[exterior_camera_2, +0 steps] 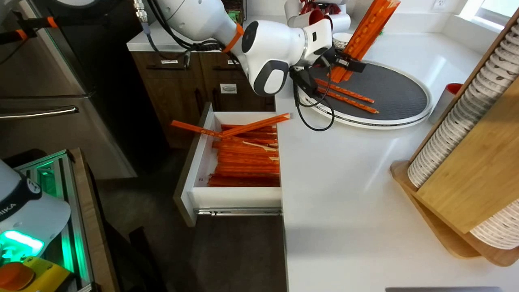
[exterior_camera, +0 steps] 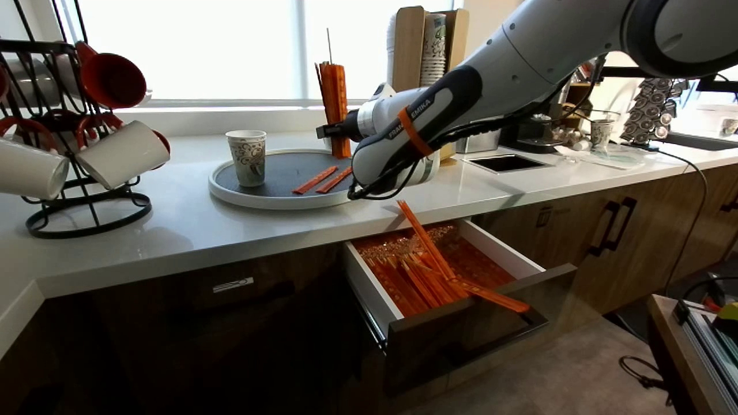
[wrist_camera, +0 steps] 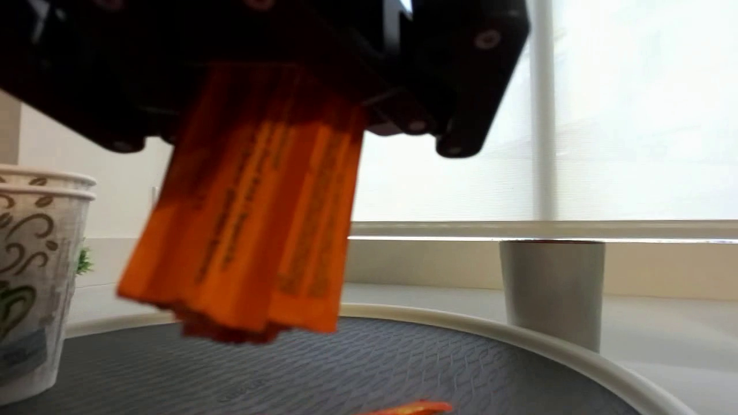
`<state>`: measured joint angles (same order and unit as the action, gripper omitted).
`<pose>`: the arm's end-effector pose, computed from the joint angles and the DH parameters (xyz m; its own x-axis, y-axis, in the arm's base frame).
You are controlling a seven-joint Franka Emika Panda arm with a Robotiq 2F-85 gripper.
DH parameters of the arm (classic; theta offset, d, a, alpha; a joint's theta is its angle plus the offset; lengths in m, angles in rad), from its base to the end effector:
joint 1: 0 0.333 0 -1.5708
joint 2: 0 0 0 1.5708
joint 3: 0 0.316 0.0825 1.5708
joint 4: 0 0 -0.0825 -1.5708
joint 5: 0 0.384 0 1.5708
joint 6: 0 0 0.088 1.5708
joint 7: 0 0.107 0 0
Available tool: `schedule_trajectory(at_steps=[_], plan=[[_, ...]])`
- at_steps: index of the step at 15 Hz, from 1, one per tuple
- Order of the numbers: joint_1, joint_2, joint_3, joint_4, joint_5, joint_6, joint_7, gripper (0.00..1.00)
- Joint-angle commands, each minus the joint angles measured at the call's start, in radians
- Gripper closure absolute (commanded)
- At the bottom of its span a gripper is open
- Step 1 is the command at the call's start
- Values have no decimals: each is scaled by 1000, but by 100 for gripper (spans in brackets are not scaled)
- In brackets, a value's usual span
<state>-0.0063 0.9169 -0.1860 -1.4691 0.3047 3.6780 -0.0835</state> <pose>0.7367 -0.1337 0.3003 0.2496 -0.0664 0.9661 -0.3122 -0.9499 0.0153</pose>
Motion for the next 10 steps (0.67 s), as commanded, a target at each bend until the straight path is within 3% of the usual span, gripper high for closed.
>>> schedule_trajectory(at_steps=[1,8,10], plan=[[68,-26,-68,-19,130,-78,-39,100],[150,-38,-136,-50,290,-211,-18,100],[139,-37,-95,-43,285,-213,0,100]])
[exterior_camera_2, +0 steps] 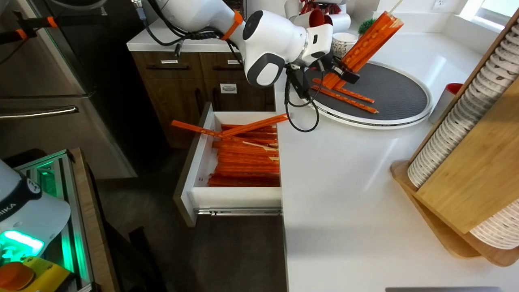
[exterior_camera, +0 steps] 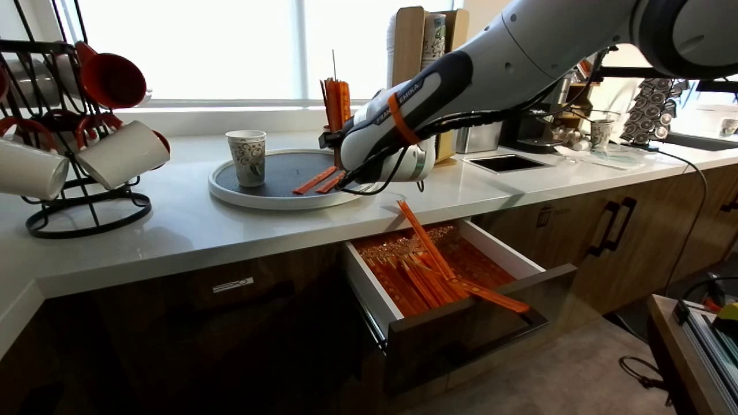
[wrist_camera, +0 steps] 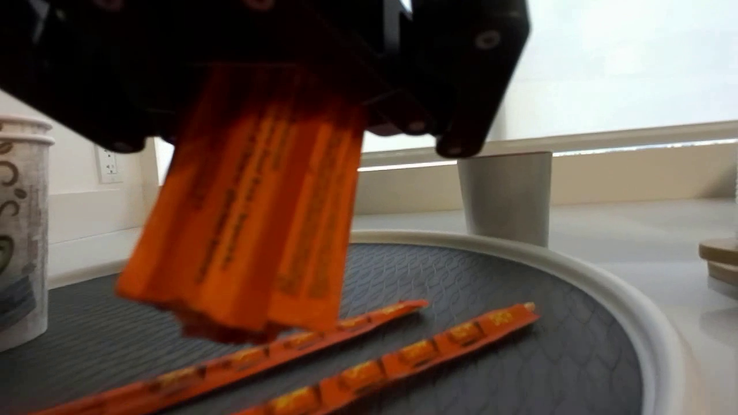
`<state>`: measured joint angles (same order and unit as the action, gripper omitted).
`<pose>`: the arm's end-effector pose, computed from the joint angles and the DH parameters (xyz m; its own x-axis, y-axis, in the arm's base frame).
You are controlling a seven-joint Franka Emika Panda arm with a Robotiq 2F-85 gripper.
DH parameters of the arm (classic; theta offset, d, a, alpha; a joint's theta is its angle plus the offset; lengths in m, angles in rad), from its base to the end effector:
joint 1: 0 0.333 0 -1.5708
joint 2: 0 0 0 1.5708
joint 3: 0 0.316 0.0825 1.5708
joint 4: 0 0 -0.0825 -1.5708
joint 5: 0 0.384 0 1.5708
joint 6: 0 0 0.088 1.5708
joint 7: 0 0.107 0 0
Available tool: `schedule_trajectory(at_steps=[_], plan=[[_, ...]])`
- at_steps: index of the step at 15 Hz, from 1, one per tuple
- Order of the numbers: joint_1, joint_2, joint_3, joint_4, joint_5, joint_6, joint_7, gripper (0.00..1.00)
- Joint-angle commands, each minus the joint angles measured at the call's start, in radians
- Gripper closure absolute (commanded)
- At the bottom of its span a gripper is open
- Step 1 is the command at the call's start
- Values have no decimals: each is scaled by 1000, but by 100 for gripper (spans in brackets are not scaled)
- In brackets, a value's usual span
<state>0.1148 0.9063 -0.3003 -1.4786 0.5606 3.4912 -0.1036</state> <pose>0.7389 -0.1301 0.2916 0.3470 -0.2293 0.9094 -0.4109 -0.9088 -0.0724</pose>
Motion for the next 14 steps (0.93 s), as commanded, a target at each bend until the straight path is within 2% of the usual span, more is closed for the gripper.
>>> schedule_trajectory(at_steps=[1,3,7,14], plan=[[-1,-19,59,-20,2,6,28,100],[-11,-21,102,-22,-12,10,35,100],[-13,-20,123,-44,-10,5,16,100],[-5,-24,60,-72,13,-5,-2,100]])
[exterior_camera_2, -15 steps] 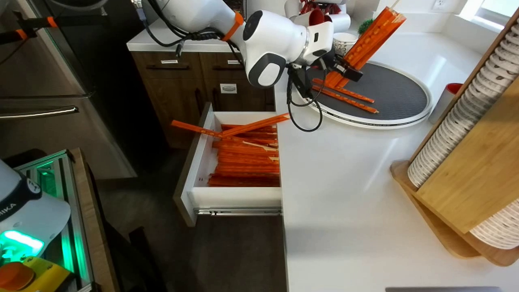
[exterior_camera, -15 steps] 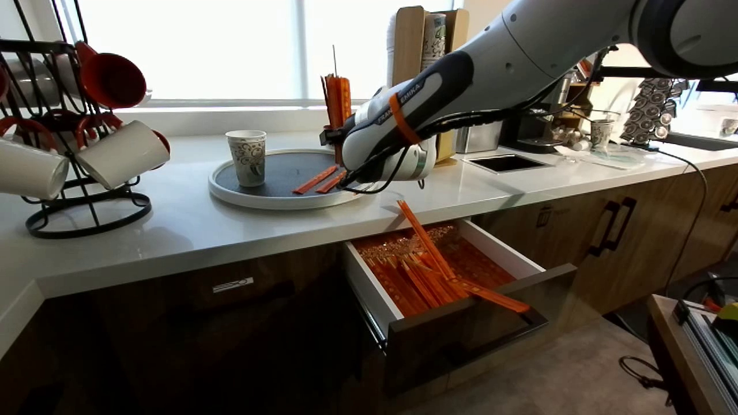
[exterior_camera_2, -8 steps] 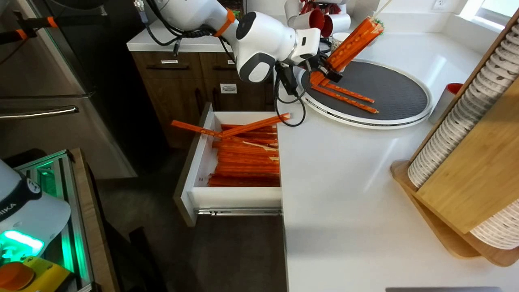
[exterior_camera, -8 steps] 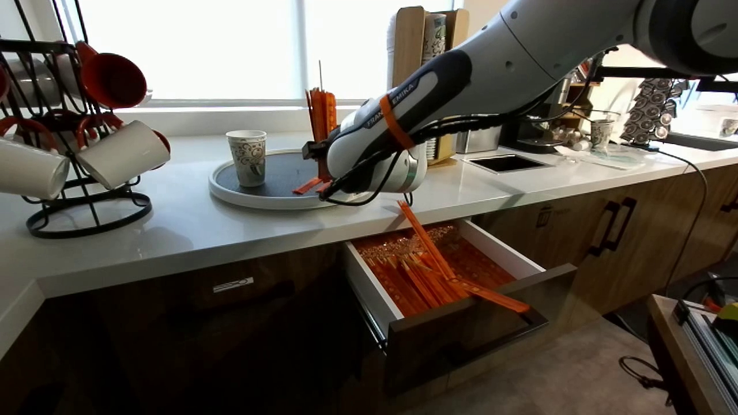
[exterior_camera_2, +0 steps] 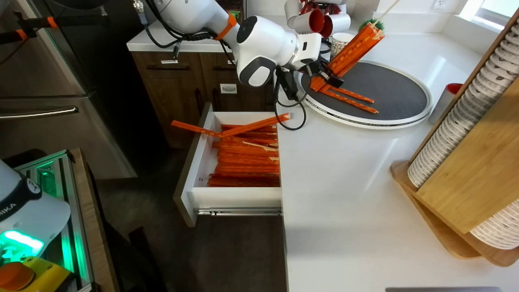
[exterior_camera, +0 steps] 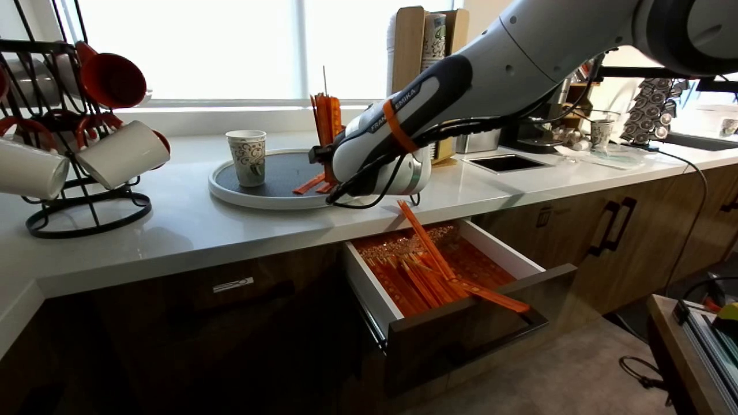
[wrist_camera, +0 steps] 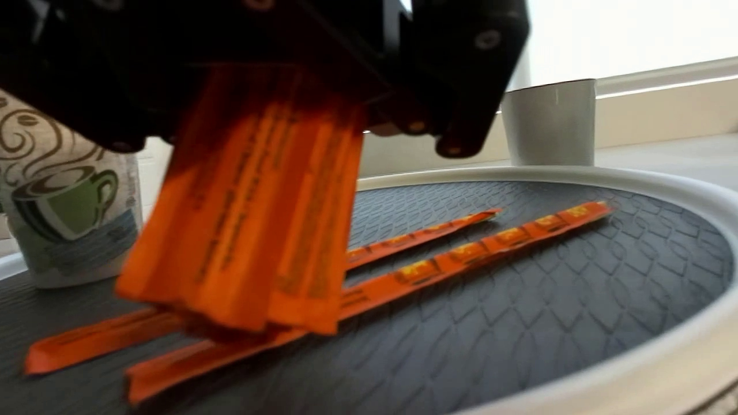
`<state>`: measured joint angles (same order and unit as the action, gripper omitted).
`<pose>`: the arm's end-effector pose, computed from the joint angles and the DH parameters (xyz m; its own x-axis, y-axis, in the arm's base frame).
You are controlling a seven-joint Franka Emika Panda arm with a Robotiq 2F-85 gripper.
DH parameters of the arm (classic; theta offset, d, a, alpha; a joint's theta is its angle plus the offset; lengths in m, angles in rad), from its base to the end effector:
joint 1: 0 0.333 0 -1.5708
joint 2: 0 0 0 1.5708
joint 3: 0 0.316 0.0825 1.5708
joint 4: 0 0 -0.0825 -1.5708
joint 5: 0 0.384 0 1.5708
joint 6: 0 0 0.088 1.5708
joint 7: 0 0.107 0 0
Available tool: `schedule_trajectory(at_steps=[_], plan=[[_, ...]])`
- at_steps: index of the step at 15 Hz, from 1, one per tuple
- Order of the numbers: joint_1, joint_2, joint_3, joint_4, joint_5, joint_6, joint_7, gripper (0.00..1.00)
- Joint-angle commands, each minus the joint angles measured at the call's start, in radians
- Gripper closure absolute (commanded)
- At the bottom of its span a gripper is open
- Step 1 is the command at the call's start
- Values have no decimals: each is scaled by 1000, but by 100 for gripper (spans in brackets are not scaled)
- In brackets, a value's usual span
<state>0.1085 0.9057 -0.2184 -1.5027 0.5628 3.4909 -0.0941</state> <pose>0.7385 -0.0961 0.2688 0.3798 -0.2842 0.8803 -0.3828 -0.9146 -0.1301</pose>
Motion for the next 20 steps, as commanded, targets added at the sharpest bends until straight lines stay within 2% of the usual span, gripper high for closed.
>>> schedule_trajectory(at_steps=[1,6,13,17,20], plan=[[1,-25,-32,-55,16,-13,-10,100],[9,-20,-89,-94,26,-20,-10,100],[2,22,-190,-63,12,52,-9,100],[-20,23,-189,-32,-18,194,4,100],[5,-36,-164,-76,6,160,10,100]])
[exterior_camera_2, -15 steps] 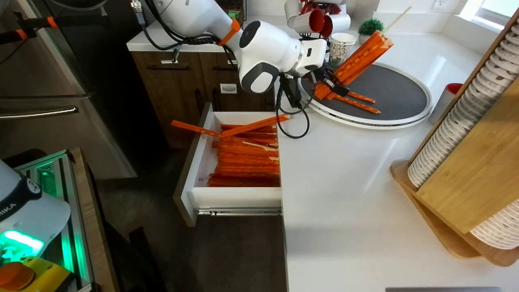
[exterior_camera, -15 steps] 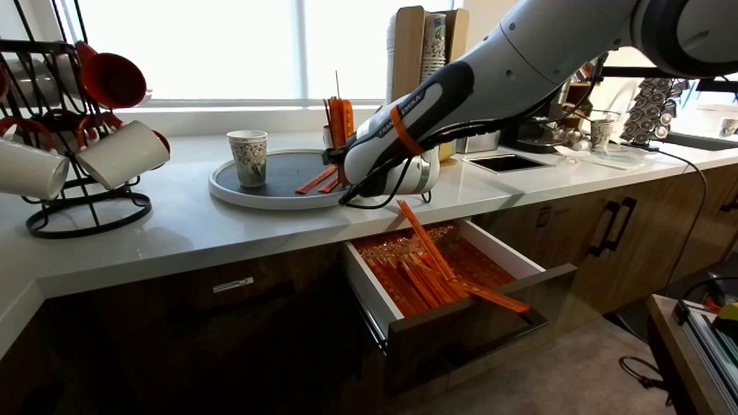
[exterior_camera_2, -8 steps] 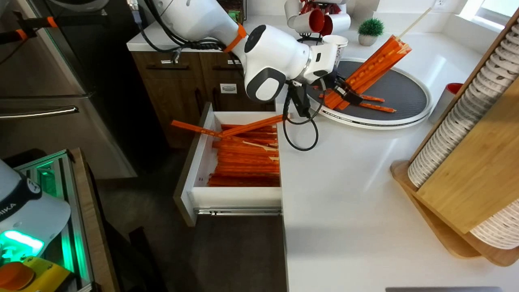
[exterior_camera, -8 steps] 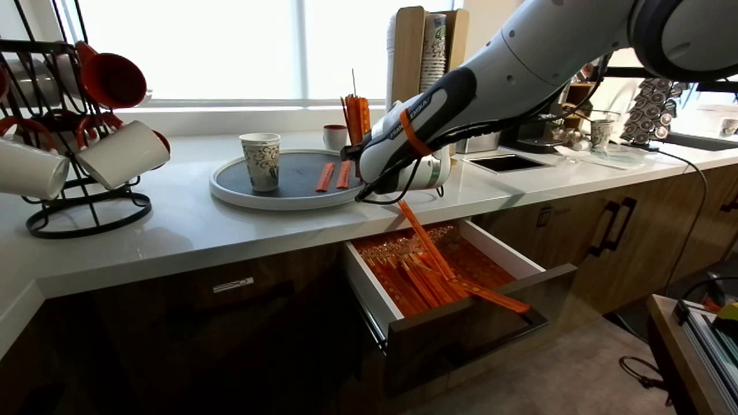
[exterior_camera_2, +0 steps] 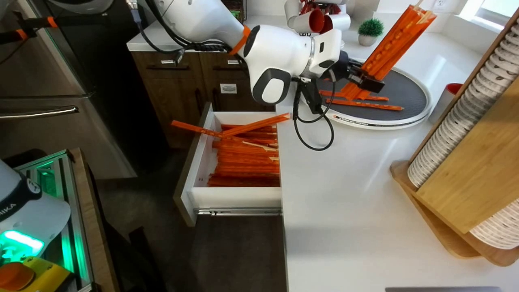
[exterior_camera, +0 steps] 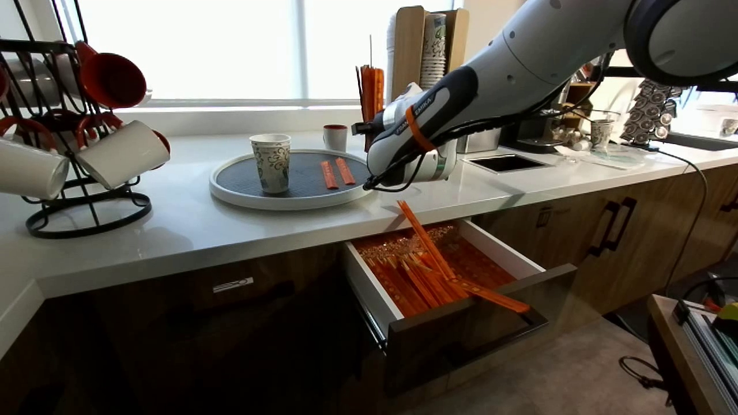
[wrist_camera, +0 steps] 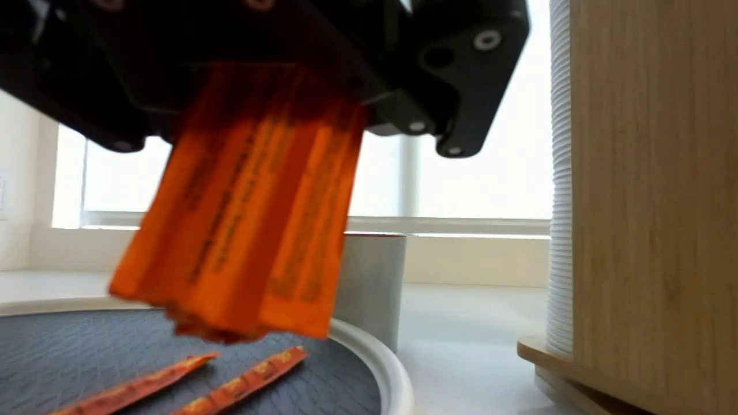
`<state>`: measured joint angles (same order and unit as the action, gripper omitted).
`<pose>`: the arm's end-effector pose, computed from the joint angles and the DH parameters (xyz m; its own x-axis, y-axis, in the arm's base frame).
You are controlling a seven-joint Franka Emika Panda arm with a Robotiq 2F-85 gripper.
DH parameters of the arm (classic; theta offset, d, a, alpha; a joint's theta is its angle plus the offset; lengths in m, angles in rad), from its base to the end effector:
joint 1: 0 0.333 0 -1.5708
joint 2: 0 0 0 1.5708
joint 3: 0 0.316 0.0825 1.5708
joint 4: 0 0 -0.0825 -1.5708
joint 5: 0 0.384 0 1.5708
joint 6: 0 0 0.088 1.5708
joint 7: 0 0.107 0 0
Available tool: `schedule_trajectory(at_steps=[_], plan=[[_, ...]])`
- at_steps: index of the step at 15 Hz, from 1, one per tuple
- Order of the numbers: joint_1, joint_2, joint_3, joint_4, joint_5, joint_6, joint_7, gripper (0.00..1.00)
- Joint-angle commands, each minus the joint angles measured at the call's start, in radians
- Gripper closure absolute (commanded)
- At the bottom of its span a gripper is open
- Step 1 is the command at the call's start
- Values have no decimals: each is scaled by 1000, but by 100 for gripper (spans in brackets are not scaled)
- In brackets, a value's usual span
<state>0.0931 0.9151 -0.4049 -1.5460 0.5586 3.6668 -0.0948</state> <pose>0.7025 -0.1997 0.2995 0.2400 -0.1198 0.9633 -0.5203 -0.8537 0.0234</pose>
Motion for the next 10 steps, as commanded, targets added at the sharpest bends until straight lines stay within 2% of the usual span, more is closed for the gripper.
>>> schedule_trajectory(at_steps=[1,3,8,10], plan=[[27,-61,36,-43,13,-29,15,100],[35,-85,79,-61,5,-50,31,100],[-2,-92,241,-41,-72,-31,86,100],[-17,-87,274,-47,-123,-28,95,100]])
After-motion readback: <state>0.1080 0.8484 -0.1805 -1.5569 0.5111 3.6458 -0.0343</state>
